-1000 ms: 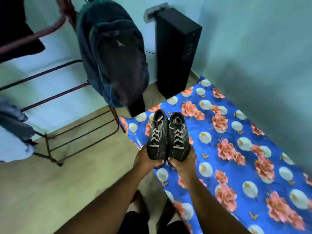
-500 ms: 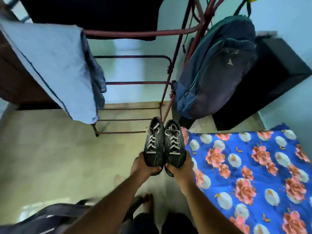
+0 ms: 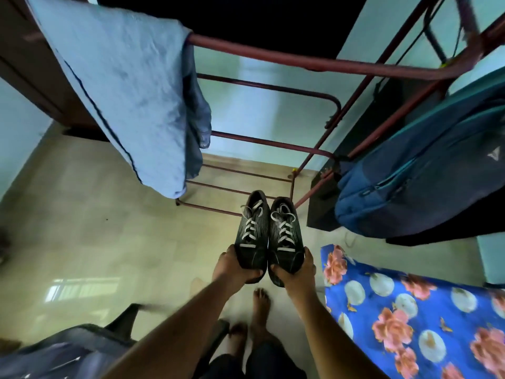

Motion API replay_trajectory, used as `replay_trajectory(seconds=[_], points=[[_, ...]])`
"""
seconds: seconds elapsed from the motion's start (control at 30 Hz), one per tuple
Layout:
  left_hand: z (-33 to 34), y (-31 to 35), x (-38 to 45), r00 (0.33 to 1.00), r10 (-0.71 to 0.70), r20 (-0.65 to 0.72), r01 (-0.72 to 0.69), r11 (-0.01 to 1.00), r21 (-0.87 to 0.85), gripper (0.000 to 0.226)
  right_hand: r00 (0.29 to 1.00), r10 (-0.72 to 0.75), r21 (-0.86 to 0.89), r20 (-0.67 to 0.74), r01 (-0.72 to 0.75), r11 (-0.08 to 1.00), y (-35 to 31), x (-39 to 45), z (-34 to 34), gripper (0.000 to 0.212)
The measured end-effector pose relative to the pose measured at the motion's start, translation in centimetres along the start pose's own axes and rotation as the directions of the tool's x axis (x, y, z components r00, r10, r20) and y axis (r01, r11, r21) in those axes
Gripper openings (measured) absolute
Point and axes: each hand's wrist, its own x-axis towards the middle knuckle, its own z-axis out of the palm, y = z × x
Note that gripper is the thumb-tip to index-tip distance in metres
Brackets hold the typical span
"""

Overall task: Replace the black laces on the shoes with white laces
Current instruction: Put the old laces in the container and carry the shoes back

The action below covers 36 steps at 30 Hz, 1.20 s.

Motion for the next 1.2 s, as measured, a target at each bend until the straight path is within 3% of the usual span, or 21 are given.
replay_trajectory(seconds=[0.3,0.53,0.73,1.03,1.2], points=[[1.9,0.4,8.5,0.994,-0.103,-0.022,0.104,0.992,0.069,0.097,0.994,0.058,-0.122,0.088,-0.047,0.991,0.7,8.8,3.0,0.106],[5.4,-1.8,16.1,0.997,-0.071,-0.021,0.073,0.989,0.129,0.090,0.992,0.089,-0.094,0.088,-0.081,0.992,4.0,15.1,6.1,0.094],[10.2,-8.1,25.3,0.998,-0.055,-0.040,0.059,0.989,0.136,0.089,0.996,0.070,-0.046,0.046,-0.068,0.997,13.0,22.0,12.2,0.082],[17.2,-14.6,36.6,0.996,0.023,-0.088,-0.012,0.993,0.116,0.078,0.999,0.032,0.006,0.003,-0.033,0.999,22.8,31.1,18.3,0.104],[19.7,-16.1,41.7,0.991,0.065,-0.121,-0.054,0.994,0.093,0.076,0.999,-0.020,0.012,-0.026,0.021,1.000,25.4,35.7,20.4,0.097]])
